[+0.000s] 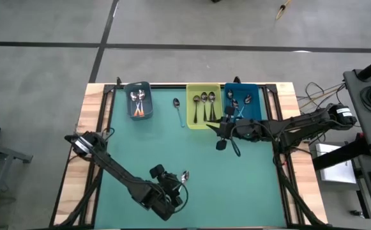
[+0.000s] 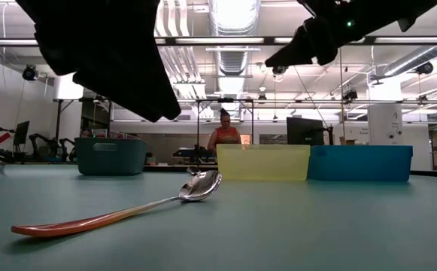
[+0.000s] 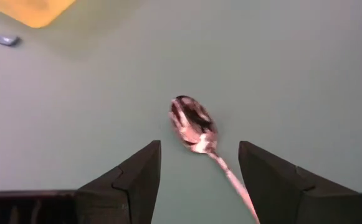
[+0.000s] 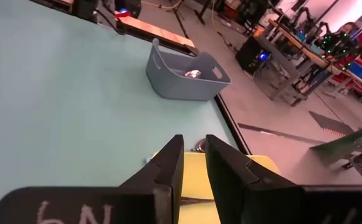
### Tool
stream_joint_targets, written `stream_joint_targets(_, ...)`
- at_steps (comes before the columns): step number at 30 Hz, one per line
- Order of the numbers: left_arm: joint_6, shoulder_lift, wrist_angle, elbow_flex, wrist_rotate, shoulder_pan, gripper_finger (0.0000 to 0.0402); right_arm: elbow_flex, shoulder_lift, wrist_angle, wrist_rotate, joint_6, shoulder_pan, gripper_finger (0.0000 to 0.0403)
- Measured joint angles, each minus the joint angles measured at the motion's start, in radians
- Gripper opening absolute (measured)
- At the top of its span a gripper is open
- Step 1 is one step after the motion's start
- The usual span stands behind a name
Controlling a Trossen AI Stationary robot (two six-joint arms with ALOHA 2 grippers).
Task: Sort silverware by color (type)
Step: Put the orange spoon into the green bin
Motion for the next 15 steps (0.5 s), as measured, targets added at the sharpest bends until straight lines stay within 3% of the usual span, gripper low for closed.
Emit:
stream_joint_targets(7,-0.021,0.000,0.172,-0.083,0.000,-0.019,0.0196,-0.003,0.000,-0.125,0.000,0.006,0.000,0.0059)
stream_joint_targets(11,-0.040,0.000,0.213,-0.119,0.001,-0.026,0.0196,-0.004,0.000,-0.271,0.000,0.058,0.000,0.0059)
stream_joint_targets(15,-0.040,0.000,0.232,-0.154,0.001,-0.026,0.0196,-0.004,-0.007,-0.285,0.000,0.075,0.000,0.0059)
